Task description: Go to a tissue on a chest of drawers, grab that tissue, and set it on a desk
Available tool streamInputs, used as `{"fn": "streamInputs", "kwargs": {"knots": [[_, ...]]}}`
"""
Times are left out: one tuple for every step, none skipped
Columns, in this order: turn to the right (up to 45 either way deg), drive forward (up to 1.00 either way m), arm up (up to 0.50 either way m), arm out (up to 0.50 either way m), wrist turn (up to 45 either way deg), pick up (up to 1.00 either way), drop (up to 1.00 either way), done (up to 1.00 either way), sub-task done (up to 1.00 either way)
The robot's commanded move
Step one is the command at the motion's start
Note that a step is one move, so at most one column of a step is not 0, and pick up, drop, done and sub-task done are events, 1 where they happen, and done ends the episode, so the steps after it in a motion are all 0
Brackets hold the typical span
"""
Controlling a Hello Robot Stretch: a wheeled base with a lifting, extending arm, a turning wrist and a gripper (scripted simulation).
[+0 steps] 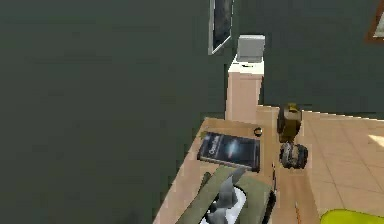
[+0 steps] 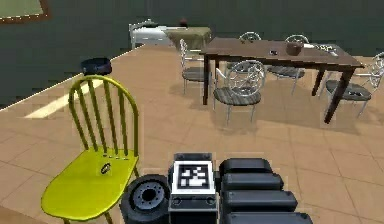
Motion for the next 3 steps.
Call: {"fn": "streamInputs", "kwargs": {"knots": [[39.0,0.00,0.00,0.00,0.0,0.00,0.00,0.00,0.00],[-33.0,0.00,0.00,0.00,0.0,0.00,0.00,0.00,0.00],[30.0,0.00,0.00,0.00,0.0,0.00,0.00,0.00,0.00]]}}
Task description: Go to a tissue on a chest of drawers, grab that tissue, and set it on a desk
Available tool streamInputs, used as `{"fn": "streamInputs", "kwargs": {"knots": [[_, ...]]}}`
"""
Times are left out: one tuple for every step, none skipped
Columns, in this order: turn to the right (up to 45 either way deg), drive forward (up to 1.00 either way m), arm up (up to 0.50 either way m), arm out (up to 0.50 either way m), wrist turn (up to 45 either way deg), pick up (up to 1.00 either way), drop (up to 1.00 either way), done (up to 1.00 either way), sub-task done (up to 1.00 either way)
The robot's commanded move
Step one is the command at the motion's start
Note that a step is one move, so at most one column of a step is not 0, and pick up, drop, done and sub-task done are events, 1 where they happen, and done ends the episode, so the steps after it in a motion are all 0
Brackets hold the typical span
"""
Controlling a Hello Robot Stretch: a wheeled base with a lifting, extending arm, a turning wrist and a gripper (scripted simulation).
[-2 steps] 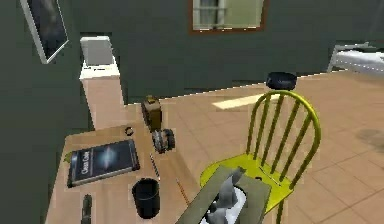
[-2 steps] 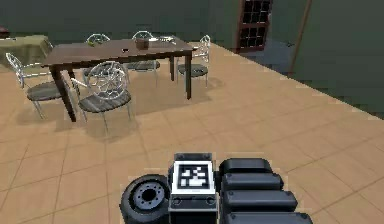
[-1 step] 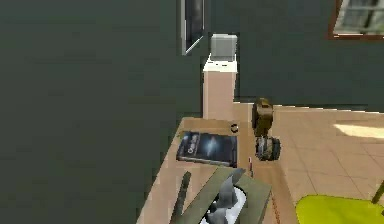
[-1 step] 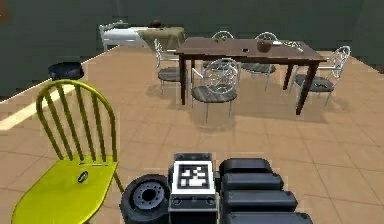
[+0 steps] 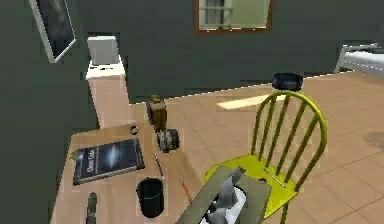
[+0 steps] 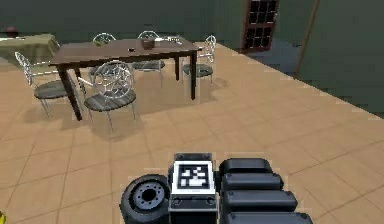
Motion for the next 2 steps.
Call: {"fn": "streamInputs", "kwargs": {"knots": [[-30.0,0.00,0.00,0.00,0.0,0.00,0.00,0.00,0.00],[-3.0,0.00,0.00,0.00,0.0,0.00,0.00,0.00,0.00]]}}
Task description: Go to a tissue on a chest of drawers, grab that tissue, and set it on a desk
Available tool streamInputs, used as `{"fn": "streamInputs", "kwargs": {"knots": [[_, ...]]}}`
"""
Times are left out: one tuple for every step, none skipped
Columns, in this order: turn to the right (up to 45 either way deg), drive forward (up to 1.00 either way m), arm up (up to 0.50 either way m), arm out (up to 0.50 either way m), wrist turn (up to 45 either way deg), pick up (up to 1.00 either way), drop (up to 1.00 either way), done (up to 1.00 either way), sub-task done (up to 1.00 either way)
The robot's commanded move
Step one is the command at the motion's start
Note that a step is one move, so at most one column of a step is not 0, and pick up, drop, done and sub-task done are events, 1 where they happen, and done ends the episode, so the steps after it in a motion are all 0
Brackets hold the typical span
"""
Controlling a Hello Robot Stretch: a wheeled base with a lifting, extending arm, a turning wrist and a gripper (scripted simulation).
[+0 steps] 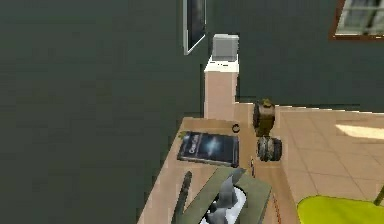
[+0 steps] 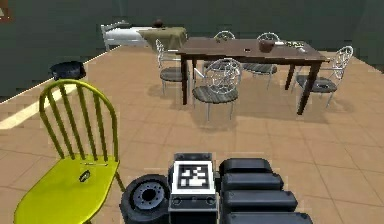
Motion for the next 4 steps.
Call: {"fn": "streamInputs", "kwargs": {"knots": [[24.0,0.00,0.00,0.00,0.0,0.00,0.00,0.00,0.00],[-12.0,0.00,0.00,0.00,0.0,0.00,0.00,0.00,0.00],[0.0,0.10,0.00,0.00,0.0,0.00,0.00,0.00,0.00],[3.0,0.00,0.00,0.00,0.0,0.00,0.00,0.00,0.00]]}}
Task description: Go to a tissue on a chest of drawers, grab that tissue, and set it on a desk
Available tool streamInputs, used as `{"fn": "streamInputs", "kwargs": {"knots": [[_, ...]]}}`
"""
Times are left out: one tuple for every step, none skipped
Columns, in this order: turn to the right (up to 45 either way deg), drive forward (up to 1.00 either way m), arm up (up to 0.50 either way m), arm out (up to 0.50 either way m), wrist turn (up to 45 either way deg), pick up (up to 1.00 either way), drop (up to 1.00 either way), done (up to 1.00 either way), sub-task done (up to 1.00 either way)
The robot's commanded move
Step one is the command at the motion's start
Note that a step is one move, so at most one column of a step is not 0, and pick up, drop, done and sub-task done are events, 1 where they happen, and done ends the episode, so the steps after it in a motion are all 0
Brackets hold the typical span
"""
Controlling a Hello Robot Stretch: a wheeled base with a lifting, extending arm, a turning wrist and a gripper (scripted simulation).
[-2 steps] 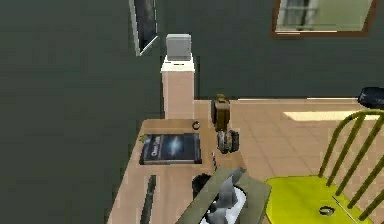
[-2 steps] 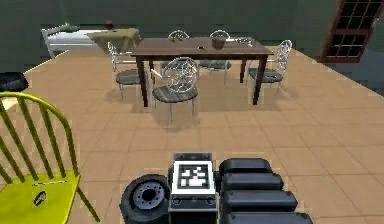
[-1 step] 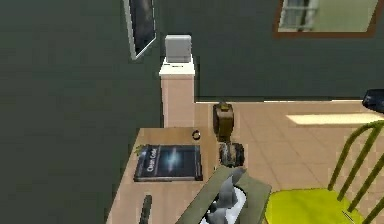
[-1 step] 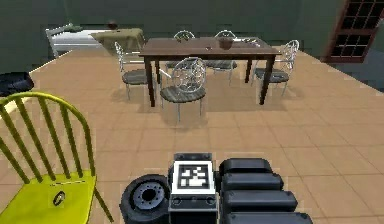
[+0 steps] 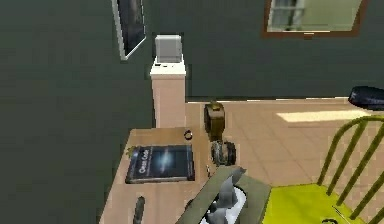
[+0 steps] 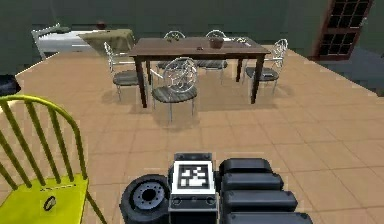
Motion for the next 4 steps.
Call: {"fn": "streamInputs", "kwargs": {"knots": [[3.0,0.00,0.00,0.00,0.0,0.00,0.00,0.00,0.00],[45.0,0.00,0.00,0.00,0.0,0.00,0.00,0.00,0.00],[36.0,0.00,0.00,0.00,0.0,0.00,0.00,0.00,0.00],[0.0,0.10,0.00,0.00,0.0,0.00,0.00,0.00,0.00]]}}
